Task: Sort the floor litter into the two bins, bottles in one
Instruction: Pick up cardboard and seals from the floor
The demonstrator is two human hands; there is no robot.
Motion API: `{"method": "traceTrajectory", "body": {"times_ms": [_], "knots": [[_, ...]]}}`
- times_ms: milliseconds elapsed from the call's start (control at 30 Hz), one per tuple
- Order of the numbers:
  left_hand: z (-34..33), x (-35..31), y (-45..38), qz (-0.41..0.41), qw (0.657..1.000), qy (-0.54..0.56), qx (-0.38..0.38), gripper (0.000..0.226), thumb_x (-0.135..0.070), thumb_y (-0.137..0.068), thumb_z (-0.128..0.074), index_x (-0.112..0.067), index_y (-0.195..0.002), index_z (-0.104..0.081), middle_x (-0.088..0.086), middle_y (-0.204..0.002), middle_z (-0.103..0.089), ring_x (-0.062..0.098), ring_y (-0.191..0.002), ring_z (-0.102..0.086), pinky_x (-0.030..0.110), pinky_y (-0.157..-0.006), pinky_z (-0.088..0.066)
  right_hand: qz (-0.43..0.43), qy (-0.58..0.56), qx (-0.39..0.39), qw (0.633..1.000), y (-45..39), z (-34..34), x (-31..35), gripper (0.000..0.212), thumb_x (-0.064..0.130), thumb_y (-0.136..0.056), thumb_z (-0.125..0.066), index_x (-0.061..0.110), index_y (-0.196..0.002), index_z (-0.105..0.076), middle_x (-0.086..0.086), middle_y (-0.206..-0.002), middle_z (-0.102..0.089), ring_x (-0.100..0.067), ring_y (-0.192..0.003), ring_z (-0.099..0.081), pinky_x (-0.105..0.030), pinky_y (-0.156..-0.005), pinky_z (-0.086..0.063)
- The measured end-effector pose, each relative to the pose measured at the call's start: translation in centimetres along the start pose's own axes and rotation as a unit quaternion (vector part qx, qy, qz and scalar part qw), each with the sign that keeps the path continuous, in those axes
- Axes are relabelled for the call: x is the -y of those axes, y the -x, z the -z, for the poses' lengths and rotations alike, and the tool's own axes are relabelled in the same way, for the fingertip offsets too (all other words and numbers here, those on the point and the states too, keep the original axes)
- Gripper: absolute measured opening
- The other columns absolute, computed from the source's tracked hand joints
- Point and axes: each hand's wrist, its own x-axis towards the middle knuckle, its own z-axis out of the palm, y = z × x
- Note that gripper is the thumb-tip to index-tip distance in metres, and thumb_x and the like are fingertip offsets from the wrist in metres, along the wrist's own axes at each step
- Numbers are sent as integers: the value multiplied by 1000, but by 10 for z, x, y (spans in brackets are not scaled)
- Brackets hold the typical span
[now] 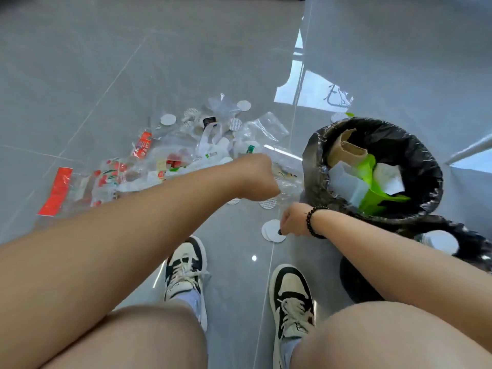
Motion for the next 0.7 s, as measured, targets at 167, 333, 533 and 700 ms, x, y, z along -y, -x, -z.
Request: {"method": "traceTrajectory", "body": {"times_ms": [167,333,533,700], "knots": [[-58,43,-49,68,969,236,-12,5,-17,-83,-55,-20,-80,-54,3,-85,-58,17,-71,-56,32,-69,-50,-36,47,44,997,-73,-49,-11,42,32,-92,-55,9,-126,-52,-6,-121,-55,-23,-108,-53,-29,-88,-43],[-98,81,-78,222,795,565,19,16,-7,-93,-52,-17,-103,-59,5,-96,-70,14,-75,-67,26,-68,-51,-44,-30,-76,996,-135,-51,-18,56,28,-87,-60,11,-136,-39,-11,-139,-43,-28,-126,-45,-37,-102,-42],[-129,124,-71,301,747,591,-37,21,-4,-93,-49,-12,-110,-59,5,-95,-70,13,-74,-66,24,-65,-50,5,27,-98,995,-147,-76,-21,65,32,-71,-75,15,-123,-39,-11,-126,-35,-32,-118,-37,-40,-94,-45],[-137,132,-70,314,736,598,-40,20,-3,-92,-52,-12,-109,-59,7,-98,-72,12,-71,-67,23,-62,-50,14,-9,-90,996,-153,-85,-26,59,29,-69,-77,18,-116,-43,-7,-122,-39,-28,-117,-37,-41,-91,-48]]}}
